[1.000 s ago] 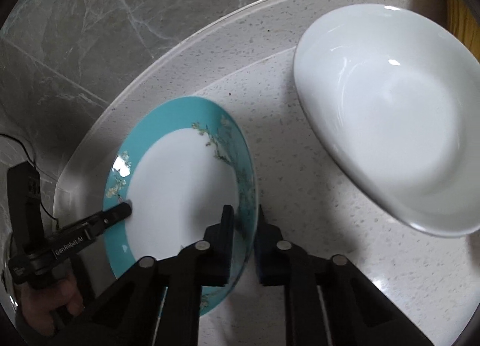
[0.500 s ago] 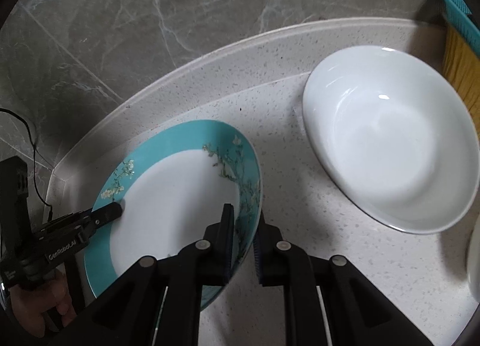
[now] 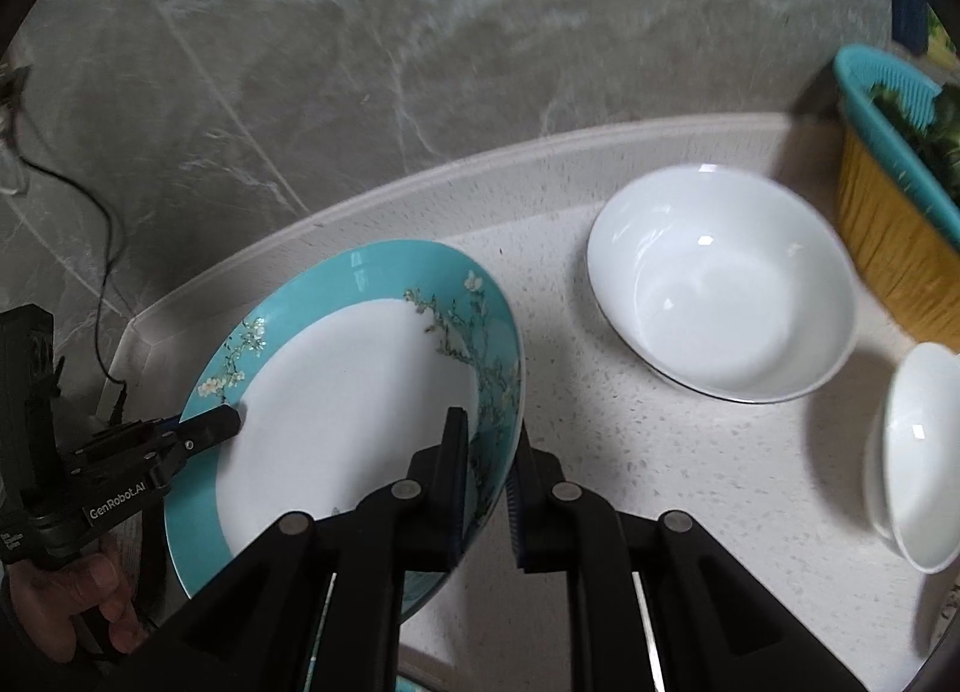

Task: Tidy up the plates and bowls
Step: 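Carry the second teal plate with both grippers over the plate stack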

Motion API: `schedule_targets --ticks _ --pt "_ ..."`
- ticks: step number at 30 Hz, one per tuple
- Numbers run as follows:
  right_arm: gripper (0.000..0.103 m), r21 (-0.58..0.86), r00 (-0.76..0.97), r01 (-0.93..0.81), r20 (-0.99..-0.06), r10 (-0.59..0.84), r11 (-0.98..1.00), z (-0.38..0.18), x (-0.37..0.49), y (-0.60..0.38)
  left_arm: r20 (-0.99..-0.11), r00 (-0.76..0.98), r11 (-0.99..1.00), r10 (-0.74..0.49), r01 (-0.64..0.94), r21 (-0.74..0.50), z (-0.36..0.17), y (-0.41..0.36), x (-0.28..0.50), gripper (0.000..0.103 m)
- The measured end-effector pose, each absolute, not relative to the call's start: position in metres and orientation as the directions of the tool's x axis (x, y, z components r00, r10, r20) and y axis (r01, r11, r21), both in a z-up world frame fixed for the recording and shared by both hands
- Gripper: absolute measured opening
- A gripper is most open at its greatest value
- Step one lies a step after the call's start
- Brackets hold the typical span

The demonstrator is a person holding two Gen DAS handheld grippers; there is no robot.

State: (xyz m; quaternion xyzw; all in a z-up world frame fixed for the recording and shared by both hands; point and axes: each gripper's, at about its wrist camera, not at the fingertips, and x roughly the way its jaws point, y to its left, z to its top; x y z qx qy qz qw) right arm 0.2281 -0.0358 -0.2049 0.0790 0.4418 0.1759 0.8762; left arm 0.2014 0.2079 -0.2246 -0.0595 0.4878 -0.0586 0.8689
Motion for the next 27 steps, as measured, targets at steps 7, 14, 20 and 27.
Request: schedule_targets --ticks 7,14,20,27 --pt "0.014 0.239 0.603 -0.289 -0.707 0.370 0.927 -0.184 0.175 -0.037 -0.814 0.553 0.984 -0.177 0.076 -0.163 -0.199 0.199 0.142 0.018" --pt "0.015 0.213 0.597 -0.305 -0.717 0.360 0.928 -0.183 0.118 -0.044 -0.824 0.532 0.980 -0.198 0.109 -0.165 -0.200 0.192 0.080 0.018" --pt "0.015 0.212 0.562 -0.295 -0.750 0.349 0.932 -0.201 0.080 -0.048 -0.847 0.487 0.977 -0.213 0.126 -0.173 -0.226 0.187 0.032 0.018" --pt "0.015 0.198 0.538 -0.277 -0.779 0.322 0.940 -0.224 0.048 -0.050 -0.861 0.457 0.973 -0.224 0.152 -0.172 -0.252 0.183 0.003 0.018"
